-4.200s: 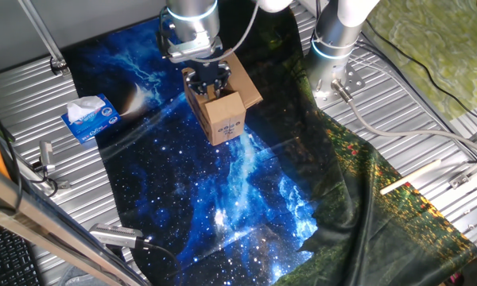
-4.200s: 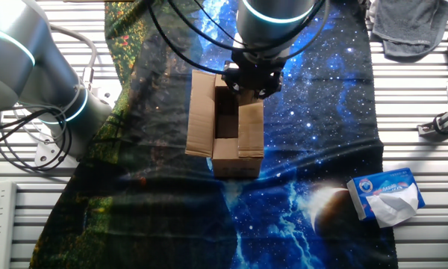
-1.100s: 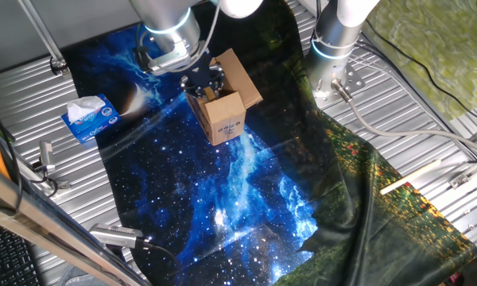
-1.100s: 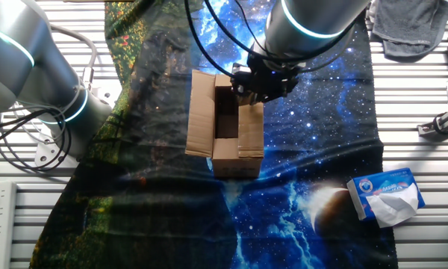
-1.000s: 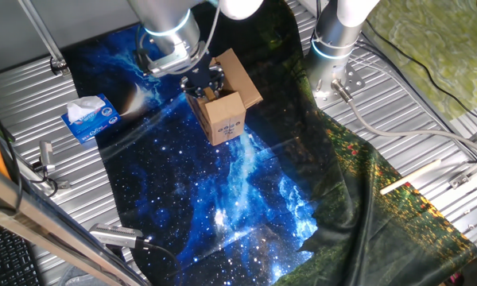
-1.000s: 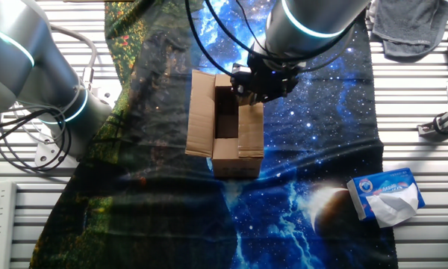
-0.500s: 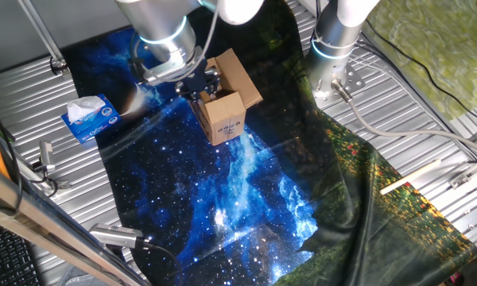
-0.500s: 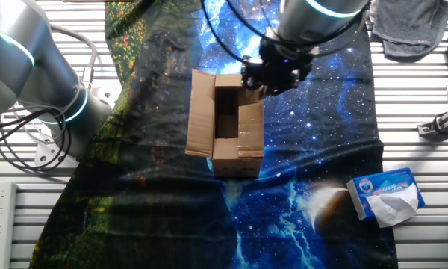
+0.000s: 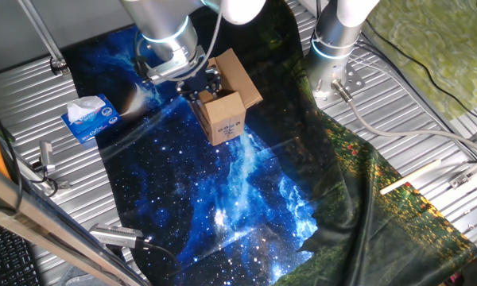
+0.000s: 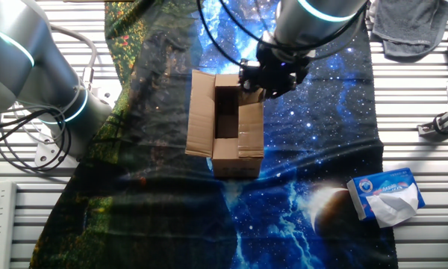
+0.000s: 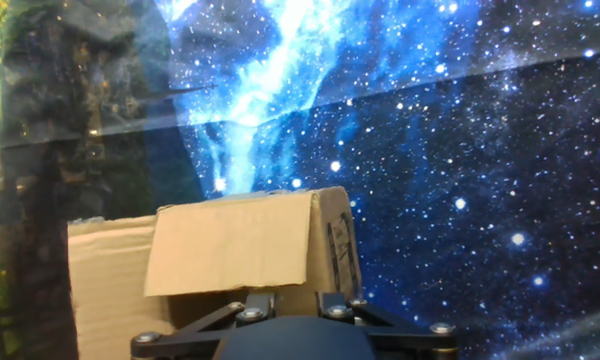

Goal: Cover the box

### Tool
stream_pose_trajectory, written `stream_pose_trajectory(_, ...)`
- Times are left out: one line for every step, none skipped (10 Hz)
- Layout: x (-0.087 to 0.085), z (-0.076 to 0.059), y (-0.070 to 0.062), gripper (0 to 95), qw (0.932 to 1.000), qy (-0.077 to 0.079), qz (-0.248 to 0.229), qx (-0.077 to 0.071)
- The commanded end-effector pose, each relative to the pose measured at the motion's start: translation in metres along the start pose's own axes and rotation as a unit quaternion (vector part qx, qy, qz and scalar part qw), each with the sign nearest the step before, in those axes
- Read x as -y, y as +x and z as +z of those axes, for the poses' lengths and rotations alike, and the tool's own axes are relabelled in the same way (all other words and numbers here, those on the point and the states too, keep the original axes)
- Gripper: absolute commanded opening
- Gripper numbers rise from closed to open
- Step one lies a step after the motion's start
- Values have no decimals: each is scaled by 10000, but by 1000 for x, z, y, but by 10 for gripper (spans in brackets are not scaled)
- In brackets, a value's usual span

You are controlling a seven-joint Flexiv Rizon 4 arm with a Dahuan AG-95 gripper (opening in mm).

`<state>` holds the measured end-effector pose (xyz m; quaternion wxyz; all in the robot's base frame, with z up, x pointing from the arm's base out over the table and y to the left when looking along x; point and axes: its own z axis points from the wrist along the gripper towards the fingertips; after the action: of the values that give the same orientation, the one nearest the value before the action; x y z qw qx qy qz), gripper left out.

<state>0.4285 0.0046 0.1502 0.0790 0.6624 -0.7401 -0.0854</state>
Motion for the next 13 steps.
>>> stream_pose_trajectory(4,3,0,380,10000,-6,-13,14)
stream_pose_trajectory(4,3,0,380,10000,-2,-32,15)
stream_pose_trajectory(3,2,0,380,10000,-1,-50,14)
stream_pose_trajectory(4,2,0,380,10000,24,-75,8)
stream_pose_trajectory(4,1,-1,380,9999,54,-120,5)
stream_pose_trajectory(6,-2,-3,380,9998,116,-164,-16)
stream_pose_trajectory(7,-2,-4,380,9998,138,-167,-19)
stream_pose_trajectory(7,-2,-4,380,9998,150,-160,-31)
stream_pose_trajectory(8,-1,-3,380,9996,190,-203,-46)
stream_pose_trajectory(9,1,-3,380,9995,218,-225,-53)
stream_pose_trajectory(10,2,-2,380,9994,246,-251,-49)
stream_pose_trajectory(11,4,-2,380,9993,268,-272,-45)
stream_pose_trajectory(12,6,-1,380,9992,276,-286,-43)
